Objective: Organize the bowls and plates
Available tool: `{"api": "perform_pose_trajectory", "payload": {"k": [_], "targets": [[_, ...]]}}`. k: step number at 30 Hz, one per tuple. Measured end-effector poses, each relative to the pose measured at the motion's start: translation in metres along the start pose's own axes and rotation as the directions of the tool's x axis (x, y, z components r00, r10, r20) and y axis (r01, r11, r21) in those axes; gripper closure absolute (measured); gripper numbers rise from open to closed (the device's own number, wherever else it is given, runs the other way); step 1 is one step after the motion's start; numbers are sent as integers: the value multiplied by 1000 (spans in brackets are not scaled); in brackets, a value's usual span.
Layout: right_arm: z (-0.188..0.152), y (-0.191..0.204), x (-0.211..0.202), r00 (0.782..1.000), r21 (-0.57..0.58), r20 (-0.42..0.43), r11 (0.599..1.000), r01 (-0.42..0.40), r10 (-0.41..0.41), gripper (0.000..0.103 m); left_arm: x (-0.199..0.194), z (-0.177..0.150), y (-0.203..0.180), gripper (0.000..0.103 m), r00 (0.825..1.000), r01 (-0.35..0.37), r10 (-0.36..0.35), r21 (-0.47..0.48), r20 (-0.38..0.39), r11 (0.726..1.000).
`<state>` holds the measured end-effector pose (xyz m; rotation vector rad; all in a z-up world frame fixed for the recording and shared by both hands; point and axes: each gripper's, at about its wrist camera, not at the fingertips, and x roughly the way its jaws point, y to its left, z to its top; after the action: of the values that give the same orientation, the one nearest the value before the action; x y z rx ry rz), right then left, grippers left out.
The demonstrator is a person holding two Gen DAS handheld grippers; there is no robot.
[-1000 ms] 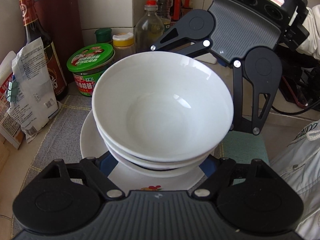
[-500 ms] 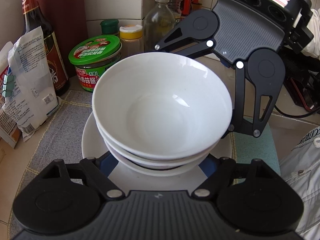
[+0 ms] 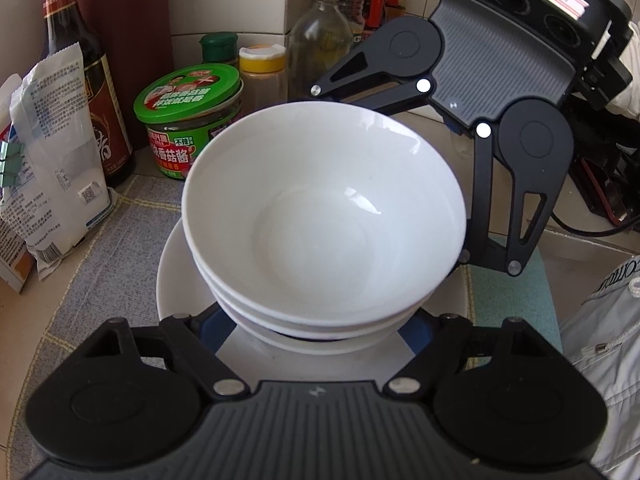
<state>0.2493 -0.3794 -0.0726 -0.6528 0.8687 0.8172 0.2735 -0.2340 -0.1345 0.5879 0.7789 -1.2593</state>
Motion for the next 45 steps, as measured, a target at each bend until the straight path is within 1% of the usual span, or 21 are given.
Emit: {"api": "perform_pose_trajectory", "payload": {"k": [3, 5, 7, 11, 15, 18, 23, 25, 27, 29, 31, 32, 33, 34, 36, 37, 39, 40, 42, 43, 45], "targets": [[0, 2, -1, 1000, -1, 1, 1000, 13, -13, 17, -1, -1, -2, 17, 1000, -14, 14, 9, 5, 1000], [0, 3, -2, 999, 3, 11, 999, 34, -34, 10, -3, -1, -2, 12, 1000, -28, 28, 10, 13, 1000], [-1, 1, -3, 999, 21, 19, 999, 32, -33, 4, -6, -2, -1, 5, 999, -36, 36, -6, 16, 999], [-2, 3, -8, 999, 39, 31, 999, 19, -20, 0, -14, -5, -5, 5, 997, -79, 79, -23, 18, 997], [-3, 11, -12, 999, 24, 35, 999, 41, -42, 0, -27, -13, -14, 5, 992, -117, 119, -36, 35, 992], [-2, 14, -16, 997, 31, 42, 998, 56, -57, 0, -37, -19, -24, 5, 981, -188, 190, -45, 47, 981], [-2, 16, -27, 987, 117, 60, 984, 138, -146, 0, -61, -31, -41, 4, 949, -282, 293, -100, 116, 954], [-2, 18, -30, 982, 169, 53, 971, 169, -180, 0, -70, -36, -48, 1, 934, -305, 323, -132, 152, 943], [-3, 25, -34, 974, 225, 47, 953, 204, -220, 0, -76, -40, -53, 1, 921, -328, 353, -161, 165, 931], [-4, 34, -39, 970, 286, 46, 934, 214, -237, 0, -82, -46, -57, 1, 920, -315, 347, -185, 182, 931], [-5, 43, -42, 963, 352, 35, 905, 239, -268, 0, -88, -55, -62, 1, 912, -300, 346, -216, 219, 929], [-6, 49, -44, 957, 388, 24, 884, 259, -290, 0, -91, -60, -65, 1, 906, -303, 356, -234, 231, 924], [-5, 55, -46, 951, 422, 13, 864, 275, -309, 0, -95, -64, -68, 1, 893, -318, 378, -250, 243, 914], [-5, 61, -47, 946, 453, 6, 844, 286, -324, 0, -98, -69, -72, 1, 873, -344, 411, -265, 264, 901], [-5, 76, -52, 932, 518, -4, 796, 313, -363, 0, -106, -79, -79, 1, 825, -389, 473, -296, 309, 872], [-5, 83, -55, 926, 548, -8, 772, 320, -379, 0, -108, -81, -82, 1, 811, -406, 497, -315, 308, 858], [-4, 97, -58, 916, 608, -26, 722, 332, -399, 0, -109, -82, -86, 1, 802, -437, 536, -352, 263, 828], [-3, 102, -58, 913, 637, -43, 693, 338, -406, 0, -109, -82, -89, 1, 795, -465, 562, -363, 229, 807], [-1, 113, -60, 897, 691, -82, 624, 365, -434, 0, -110, -82, -93, 1, 773, -522, 615, -394, 157, 756], [0, 118, -61, 893, 717, -102, 590, 371, -439, 0, -112, -82, -95, 1, 769, -528, 624, -412, 139, 743], [1, 126, -63, 885, 766, -139, 518, 381, -445, 0, -122, -86, -97, 1, 784, -489, 606, -468, 134, 736]]}}
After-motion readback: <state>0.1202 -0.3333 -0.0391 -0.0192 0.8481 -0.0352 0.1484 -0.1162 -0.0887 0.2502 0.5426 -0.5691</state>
